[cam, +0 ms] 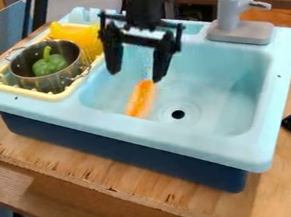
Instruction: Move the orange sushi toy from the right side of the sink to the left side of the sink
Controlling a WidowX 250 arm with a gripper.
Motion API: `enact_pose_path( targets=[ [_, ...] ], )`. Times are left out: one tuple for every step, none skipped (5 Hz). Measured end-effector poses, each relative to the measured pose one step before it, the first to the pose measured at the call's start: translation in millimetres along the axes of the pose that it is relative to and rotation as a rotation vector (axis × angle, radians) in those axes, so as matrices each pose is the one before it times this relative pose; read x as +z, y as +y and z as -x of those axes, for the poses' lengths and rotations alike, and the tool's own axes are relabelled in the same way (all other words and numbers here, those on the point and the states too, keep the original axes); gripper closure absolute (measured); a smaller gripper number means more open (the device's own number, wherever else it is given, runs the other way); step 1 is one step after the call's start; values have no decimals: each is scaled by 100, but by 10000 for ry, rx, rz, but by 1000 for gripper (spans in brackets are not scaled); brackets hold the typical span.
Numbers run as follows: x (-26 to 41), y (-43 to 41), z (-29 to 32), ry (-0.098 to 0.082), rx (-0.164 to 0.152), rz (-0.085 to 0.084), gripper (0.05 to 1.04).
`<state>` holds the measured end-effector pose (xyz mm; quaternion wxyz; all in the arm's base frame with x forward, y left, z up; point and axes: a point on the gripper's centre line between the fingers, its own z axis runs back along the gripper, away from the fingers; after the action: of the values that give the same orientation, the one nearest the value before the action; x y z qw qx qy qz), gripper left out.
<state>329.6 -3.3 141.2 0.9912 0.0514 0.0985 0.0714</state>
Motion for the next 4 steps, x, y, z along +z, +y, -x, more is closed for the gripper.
enact_pose_path(
  targets=[
    [3049,-50,1579,-658,-293,-138,83],
    [1891,-269,1192,-293,-262,457,83],
    [406,-1987,1123,401,-646,72,83],
    [231,-102,-95,-93,19,11,83]
  ],
)
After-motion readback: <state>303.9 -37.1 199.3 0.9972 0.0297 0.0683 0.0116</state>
